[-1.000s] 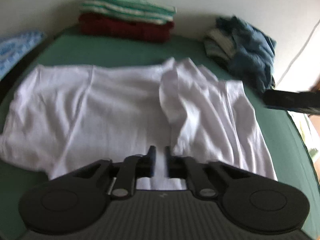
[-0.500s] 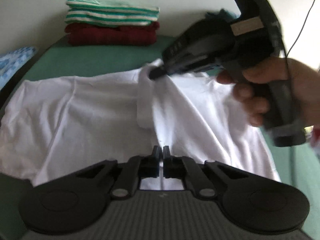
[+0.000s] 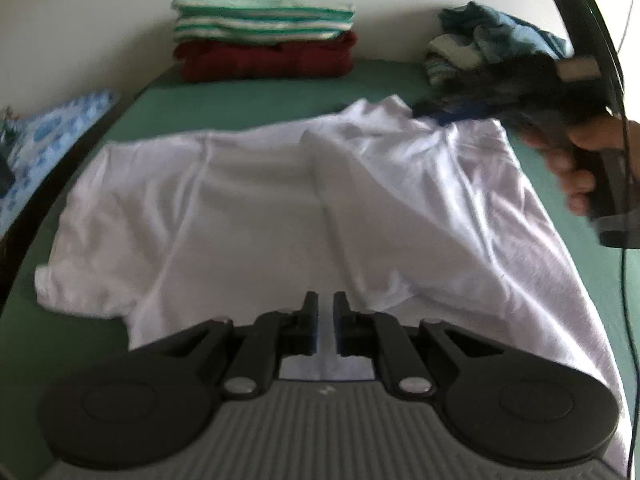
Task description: Fold clothes
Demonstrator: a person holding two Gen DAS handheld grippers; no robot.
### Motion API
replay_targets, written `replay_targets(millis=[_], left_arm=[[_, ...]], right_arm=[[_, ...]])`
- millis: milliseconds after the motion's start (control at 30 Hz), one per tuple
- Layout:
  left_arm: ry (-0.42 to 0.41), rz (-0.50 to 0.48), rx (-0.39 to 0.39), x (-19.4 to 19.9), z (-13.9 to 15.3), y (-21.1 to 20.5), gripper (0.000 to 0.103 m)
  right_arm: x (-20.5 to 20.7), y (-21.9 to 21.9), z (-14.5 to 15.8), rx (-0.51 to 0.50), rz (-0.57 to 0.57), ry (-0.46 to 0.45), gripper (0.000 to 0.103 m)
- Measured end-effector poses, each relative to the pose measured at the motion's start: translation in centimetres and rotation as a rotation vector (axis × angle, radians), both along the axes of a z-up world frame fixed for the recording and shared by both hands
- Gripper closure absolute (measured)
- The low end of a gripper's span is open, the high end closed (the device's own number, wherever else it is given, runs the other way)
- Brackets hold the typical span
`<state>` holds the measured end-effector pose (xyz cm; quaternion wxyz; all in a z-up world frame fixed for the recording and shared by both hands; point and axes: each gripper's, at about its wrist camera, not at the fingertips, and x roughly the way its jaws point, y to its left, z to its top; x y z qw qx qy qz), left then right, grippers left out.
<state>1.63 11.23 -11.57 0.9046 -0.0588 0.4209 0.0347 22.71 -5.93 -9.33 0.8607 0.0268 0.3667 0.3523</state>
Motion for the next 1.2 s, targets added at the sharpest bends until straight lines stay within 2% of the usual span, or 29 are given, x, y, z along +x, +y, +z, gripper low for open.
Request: replay_targets(millis=[67,133,200,233,300,400,467,533,567,700,767,800,833,900,967,1067,1100,1133,1200], left_arm=[[0.009,0.003,-0.019,0.2,-0.1,0.1,0.099],[-0.001,-0.014,-0.026,0.5,0.1,-0.6,0.1],[-0.011,-0.032,-0.034,0.8,0.3,-1.2,0.099],[-0.016,-0.04,-0.037,0.9,0.3,-1.5,0.097],[-0.026,-0.058,-0.045,1.3,0.5,-2.2,0.075],[-0.041,-0.084,-0.056,1.7,0.8,-3.1,0.076],[-0.043,-0.093,0.015,1.9,-0.2,-3.9,0.074],[-0.025,-0.105,0.08,1.5,-0.2,-4.4,0.072],[-0.021,-0.108,0.083,1.0,-0.3,-4.3,0.066],[-0.008,-0.109,0.087,-1.4,-0.4,-3.6,0.047],[0.0,-0.105,0.073,-2.7,-0.4,-3.2,0.041],[0.0,-0.106,0.059,-3.4,-0.4,-2.9,0.036],[-0.007,-0.107,0.051,-4.3,-0.4,-2.7,0.033],[-0.021,-0.12,0.059,-6.1,-0.8,-2.7,0.017],[-0.031,-0.161,0.096,-8.0,-1.2,-3.2,0.006],[-0.033,-0.186,0.076,-9.8,-1.3,-2.8,0.004],[-0.034,-0.202,0.077,-10.4,-1.3,-2.7,0.004],[-0.037,-0.221,0.077,-10.8,-1.3,-2.6,0.004],[-0.052,-0.253,0.076,-11.4,-1.5,-2.4,0.002]], right_arm=[[1.2,-0.9,-1.2,-0.068,-0.046,0.004,0.067],[1.4,-2.1,-1.9,-0.097,-0.108,-0.025,0.09],[1.4,-3.1,-2.5,-0.12,-0.156,-0.051,0.095],[0.8,-3.3,-2.6,-0.117,-0.151,-0.055,0.09],[-0.3,-3.7,-2.7,-0.112,-0.142,-0.064,0.08],[-1.9,-4.2,-2.8,-0.104,-0.129,-0.077,0.082],[-3.0,-4.6,-3.0,-0.098,-0.119,-0.086,0.085],[-3.9,-4.9,-2.7,-0.141,-0.167,-0.119,0.084],[-4.5,-5.2,-2.4,-0.148,-0.193,-0.121,0.081],[-8.5,-7.5,-1.9,-0.06,-0.187,-0.057,0.078],[-10.5,-8.7,-1.7,-0.016,-0.184,-0.025,0.078],[-11.5,-9.3,-1.6,0.006,-0.183,-0.009,0.083],[-12.5,-9.9,-1.5,0.028,-0.181,0.007,0.084],[-14.5,-11.0,-1.3,0.072,-0.178,0.039,0.08],[-16.5,-12.2,-1.1,0.116,-0.175,0.071,0.079],[-20.1,-11.5,-1.9,0.103,-0.099,0.114,0.079],[-21.3,-11.0,-2.7,0.061,-0.093,0.083,0.08],[-22.7,-10.9,-3.3,0.037,-0.104,0.011,0.08],[-24.6,-10.9,-4.4,0.042,-0.135,-0.096,0.079]])
